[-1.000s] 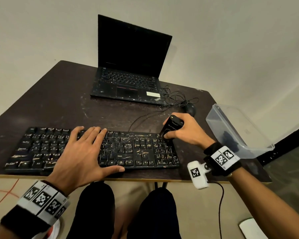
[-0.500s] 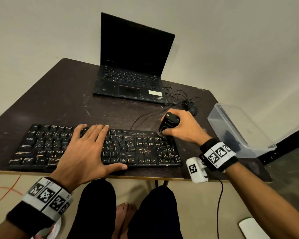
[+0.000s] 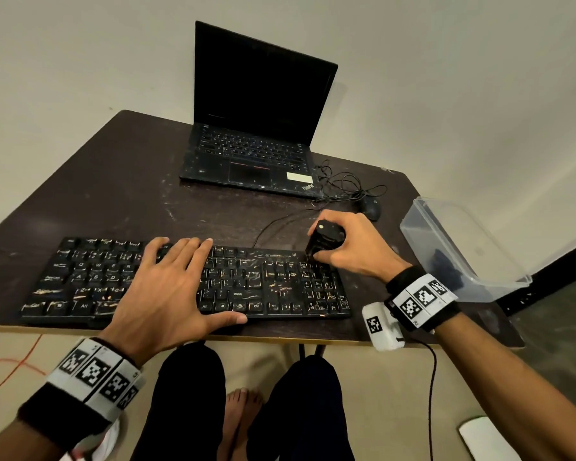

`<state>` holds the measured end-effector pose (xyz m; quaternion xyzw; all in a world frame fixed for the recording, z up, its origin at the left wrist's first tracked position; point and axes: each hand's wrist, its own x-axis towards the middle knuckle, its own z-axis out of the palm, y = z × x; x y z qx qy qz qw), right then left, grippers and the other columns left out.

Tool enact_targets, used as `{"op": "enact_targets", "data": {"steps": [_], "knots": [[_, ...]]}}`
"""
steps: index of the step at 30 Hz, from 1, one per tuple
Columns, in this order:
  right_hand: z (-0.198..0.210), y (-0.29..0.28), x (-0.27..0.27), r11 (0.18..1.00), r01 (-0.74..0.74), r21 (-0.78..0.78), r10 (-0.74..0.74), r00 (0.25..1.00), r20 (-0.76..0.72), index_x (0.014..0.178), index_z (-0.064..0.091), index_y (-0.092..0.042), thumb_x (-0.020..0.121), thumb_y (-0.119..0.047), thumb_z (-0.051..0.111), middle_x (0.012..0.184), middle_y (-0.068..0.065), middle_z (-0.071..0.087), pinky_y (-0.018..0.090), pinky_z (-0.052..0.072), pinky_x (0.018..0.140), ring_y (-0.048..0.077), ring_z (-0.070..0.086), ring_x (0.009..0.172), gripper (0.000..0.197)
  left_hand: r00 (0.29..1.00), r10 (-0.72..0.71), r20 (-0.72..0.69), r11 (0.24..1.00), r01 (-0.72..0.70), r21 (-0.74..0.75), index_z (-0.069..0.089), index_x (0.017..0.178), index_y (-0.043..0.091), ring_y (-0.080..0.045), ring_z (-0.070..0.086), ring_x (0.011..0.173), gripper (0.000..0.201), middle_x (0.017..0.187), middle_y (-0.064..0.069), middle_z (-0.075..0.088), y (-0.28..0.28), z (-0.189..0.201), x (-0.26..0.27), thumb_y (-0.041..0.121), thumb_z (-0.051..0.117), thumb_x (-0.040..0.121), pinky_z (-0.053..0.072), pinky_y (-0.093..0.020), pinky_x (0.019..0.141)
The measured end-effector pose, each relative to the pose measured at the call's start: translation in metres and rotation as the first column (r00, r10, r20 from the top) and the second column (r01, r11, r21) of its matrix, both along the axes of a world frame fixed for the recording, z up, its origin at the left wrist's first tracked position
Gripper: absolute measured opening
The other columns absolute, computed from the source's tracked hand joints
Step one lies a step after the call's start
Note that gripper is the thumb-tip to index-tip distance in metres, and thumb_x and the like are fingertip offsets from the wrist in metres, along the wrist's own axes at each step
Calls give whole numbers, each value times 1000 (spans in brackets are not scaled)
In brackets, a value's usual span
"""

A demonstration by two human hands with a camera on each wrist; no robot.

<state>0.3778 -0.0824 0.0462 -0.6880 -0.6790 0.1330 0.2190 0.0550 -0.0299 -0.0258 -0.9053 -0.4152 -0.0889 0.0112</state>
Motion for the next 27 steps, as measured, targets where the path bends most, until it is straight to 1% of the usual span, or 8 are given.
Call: {"op": "enact_targets", "data": {"steps": [5, 8, 11, 15, 18, 21, 24, 27], "knots": [[0, -1, 4, 1000, 4, 21, -4, 1000, -2, 96, 71, -28, 70, -22, 82, 90, -6, 78, 46, 62, 82, 14, 75, 86, 29, 1000, 5, -2, 1000, -5, -7, 49, 150, -2, -31, 54, 138, 134, 147, -18, 58, -1, 0, 0, 105, 28, 72, 26, -54, 121], [-2, -3, 8, 1000, -14, -7, 13, 998, -65, 98, 73, -28, 73, -14, 89, 95, -7, 77, 43, 62, 86, 11, 74, 90, 33, 1000, 9, 2, 1000, -9, 1, 50, 149, -2, -31, 54, 138, 134, 147, -18, 58, 0, 0, 0, 105, 29, 72, 27, -55, 121], [-2, -3, 8, 999, 23, 31, -20, 997, -73, 98, 73, -27, 73, -11, 89, 95, -7, 77, 47, 62, 85, 11, 74, 89, 34, 1000, 4, -11, 1000, -4, -9, 50, 149, -2, -31, 54, 138, 134, 147, -18, 58, 0, 0, 0, 105, 28, 72, 27, -55, 121], [-3, -3, 7, 1000, -25, 5, 25, 997, -71, 101, 73, -28, 74, -11, 89, 97, -8, 77, 42, 62, 87, 10, 74, 91, 35, 1000, 14, -22, 1000, -15, -20, 50, 150, -1, -30, 53, 140, 135, 150, -17, 57, 1, 1, 0, 106, 28, 71, 26, -55, 122], [0, -2, 10, 999, 24, 26, -22, 997, -70, 100, 73, -27, 73, -11, 89, 96, -7, 78, 44, 62, 89, 10, 74, 92, 36, 1000, 13, -28, 1000, -14, -21, 49, 150, -2, -30, 52, 142, 136, 151, -17, 55, 0, 1, 0, 106, 27, 71, 25, -55, 123], [-1, -5, 6, 999, -49, -15, 47, 995, -88, 102, 74, -27, 75, -11, 91, 99, -8, 78, 38, 61, 90, 9, 74, 94, 36, 999, 22, -25, 999, -23, -23, 50, 149, -2, -30, 52, 142, 136, 151, -17, 56, 1, 0, 0, 107, 26, 70, 25, -56, 123], [-2, -4, 6, 999, 33, 33, -30, 995, -92, 99, 73, -27, 73, -11, 90, 96, -6, 78, 45, 62, 87, 11, 74, 91, 35, 999, 21, -38, 999, -22, -31, 50, 150, -2, -30, 51, 142, 137, 151, -17, 55, 0, 0, 1, 107, 26, 70, 25, -56, 123], [-5, -5, 4, 999, 36, 11, -35, 993, -112, 98, 73, -29, 73, -12, 88, 96, -7, 77, 43, 62, 87, 10, 74, 90, 34, 999, 19, -36, 999, -20, -34, 50, 149, -2, -30, 51, 142, 137, 151, -16, 55, 0, 1, 1, 107, 26, 70, 25, -56, 123]]}}
